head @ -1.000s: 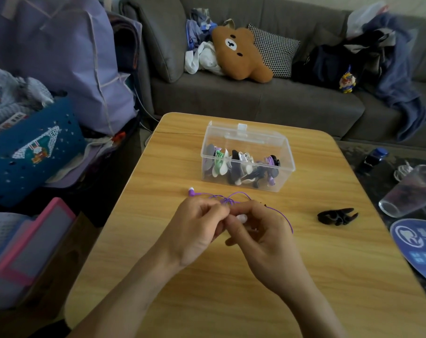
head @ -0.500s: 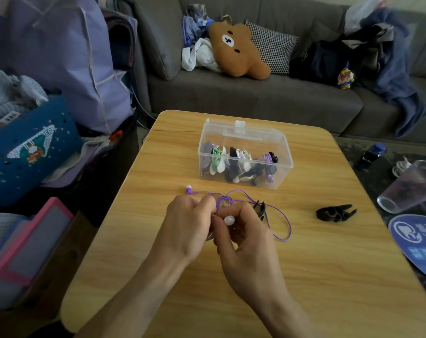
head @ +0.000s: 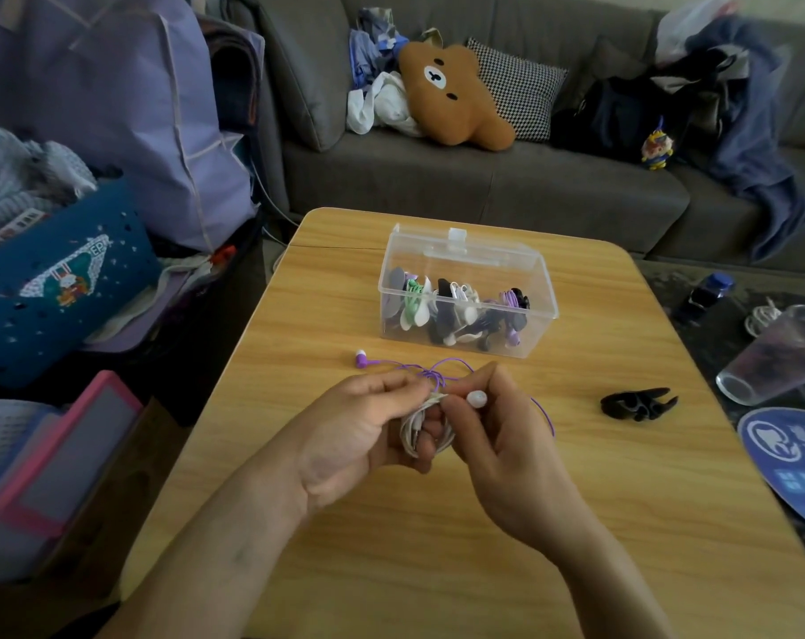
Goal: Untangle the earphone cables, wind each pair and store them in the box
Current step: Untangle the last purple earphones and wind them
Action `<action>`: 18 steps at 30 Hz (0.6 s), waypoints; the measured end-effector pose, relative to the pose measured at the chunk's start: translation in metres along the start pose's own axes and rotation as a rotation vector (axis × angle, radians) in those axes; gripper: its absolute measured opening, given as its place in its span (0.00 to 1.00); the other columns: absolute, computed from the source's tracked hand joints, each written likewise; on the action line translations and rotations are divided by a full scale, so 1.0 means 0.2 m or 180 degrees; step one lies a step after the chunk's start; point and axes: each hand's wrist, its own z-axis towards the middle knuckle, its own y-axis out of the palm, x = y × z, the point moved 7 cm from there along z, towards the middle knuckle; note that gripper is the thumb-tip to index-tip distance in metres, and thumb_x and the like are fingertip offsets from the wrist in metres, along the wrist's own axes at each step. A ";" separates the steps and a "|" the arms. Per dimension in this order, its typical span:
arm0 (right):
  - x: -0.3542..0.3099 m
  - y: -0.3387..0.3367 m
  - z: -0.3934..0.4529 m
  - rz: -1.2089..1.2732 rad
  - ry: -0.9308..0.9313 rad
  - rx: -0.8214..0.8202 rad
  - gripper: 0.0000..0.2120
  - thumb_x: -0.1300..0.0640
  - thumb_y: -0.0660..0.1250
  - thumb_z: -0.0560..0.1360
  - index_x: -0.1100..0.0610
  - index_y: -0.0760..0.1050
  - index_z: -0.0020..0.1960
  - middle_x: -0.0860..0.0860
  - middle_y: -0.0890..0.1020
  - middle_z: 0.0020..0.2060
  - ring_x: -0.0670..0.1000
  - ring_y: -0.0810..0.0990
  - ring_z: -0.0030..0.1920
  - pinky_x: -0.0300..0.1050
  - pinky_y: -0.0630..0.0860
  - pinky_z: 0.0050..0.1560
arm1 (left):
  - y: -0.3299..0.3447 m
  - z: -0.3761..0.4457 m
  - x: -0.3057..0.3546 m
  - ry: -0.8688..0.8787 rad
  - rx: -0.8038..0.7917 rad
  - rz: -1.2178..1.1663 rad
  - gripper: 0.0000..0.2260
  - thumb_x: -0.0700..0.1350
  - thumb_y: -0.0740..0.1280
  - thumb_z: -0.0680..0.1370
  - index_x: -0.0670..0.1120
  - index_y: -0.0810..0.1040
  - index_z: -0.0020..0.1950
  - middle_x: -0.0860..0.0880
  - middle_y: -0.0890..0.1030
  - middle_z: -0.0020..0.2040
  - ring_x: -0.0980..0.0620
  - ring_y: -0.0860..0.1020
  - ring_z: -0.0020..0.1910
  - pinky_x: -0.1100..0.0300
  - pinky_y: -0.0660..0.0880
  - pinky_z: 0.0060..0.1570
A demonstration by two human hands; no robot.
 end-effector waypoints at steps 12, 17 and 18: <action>-0.04 -0.12 0.01 -0.0673 -0.0191 0.0488 0.05 0.63 0.64 0.80 0.57 0.70 0.46 0.44 0.78 0.34 0.46 0.76 0.33 0.36 0.71 0.35 | -0.03 0.05 0.03 0.0824 0.0523 -0.0012 0.13 0.42 0.74 0.67 0.42 0.79 0.50 0.45 0.83 0.42 0.51 0.81 0.40 0.59 0.77 0.39; 0.00 -0.15 0.01 -0.0739 0.0099 0.0346 0.04 0.61 0.64 0.81 0.55 0.71 0.47 0.40 0.75 0.29 0.43 0.72 0.29 0.33 0.67 0.32 | -0.04 0.04 0.06 0.1434 0.0788 0.1004 0.07 0.35 0.74 0.73 0.43 0.81 0.48 0.46 0.86 0.44 0.51 0.83 0.43 0.60 0.79 0.46; -0.01 -0.14 0.01 -0.0805 0.0109 0.0270 0.03 0.61 0.63 0.81 0.54 0.72 0.49 0.40 0.76 0.29 0.43 0.71 0.28 0.35 0.67 0.31 | -0.03 0.03 0.06 0.1501 0.0814 0.1033 0.06 0.34 0.74 0.73 0.43 0.82 0.48 0.46 0.86 0.43 0.51 0.84 0.42 0.60 0.79 0.45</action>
